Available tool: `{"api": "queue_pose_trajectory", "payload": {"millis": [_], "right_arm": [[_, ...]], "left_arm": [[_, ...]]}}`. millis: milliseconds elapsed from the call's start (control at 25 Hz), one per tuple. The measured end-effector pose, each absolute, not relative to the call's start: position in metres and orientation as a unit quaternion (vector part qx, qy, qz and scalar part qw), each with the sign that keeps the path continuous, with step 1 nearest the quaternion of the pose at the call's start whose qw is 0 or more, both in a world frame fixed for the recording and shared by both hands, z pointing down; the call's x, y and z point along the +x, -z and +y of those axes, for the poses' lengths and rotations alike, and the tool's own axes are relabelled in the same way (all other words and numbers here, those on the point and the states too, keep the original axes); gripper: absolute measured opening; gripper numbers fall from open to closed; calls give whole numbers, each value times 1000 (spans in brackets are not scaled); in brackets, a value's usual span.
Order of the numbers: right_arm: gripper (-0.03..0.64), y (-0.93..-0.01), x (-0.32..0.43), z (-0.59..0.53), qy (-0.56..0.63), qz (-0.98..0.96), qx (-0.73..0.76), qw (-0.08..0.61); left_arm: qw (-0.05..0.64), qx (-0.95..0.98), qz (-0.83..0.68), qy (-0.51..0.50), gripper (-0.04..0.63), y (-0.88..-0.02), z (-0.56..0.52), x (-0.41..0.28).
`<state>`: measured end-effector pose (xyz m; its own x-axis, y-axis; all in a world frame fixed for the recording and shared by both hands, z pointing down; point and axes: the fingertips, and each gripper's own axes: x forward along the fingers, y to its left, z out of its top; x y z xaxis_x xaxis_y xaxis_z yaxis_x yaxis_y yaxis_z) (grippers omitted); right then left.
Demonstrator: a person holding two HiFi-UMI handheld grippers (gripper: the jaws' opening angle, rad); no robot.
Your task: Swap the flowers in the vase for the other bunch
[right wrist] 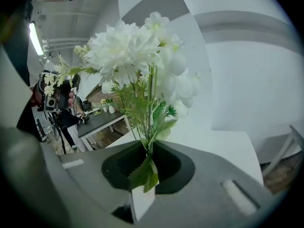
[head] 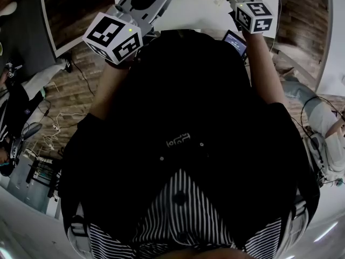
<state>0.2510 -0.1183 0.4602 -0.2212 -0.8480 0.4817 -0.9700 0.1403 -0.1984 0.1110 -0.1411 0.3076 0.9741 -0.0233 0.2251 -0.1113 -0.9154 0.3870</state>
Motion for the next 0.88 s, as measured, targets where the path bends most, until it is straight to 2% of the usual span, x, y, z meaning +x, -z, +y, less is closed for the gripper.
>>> {"api": "queue_pose_trajectory", "payload": {"millis": [880], "right_arm": [[44, -358, 236, -121, -180, -763, 614, 94]], "left_arm": [[193, 978, -26, -78, 6, -295, -143, 109]]}}
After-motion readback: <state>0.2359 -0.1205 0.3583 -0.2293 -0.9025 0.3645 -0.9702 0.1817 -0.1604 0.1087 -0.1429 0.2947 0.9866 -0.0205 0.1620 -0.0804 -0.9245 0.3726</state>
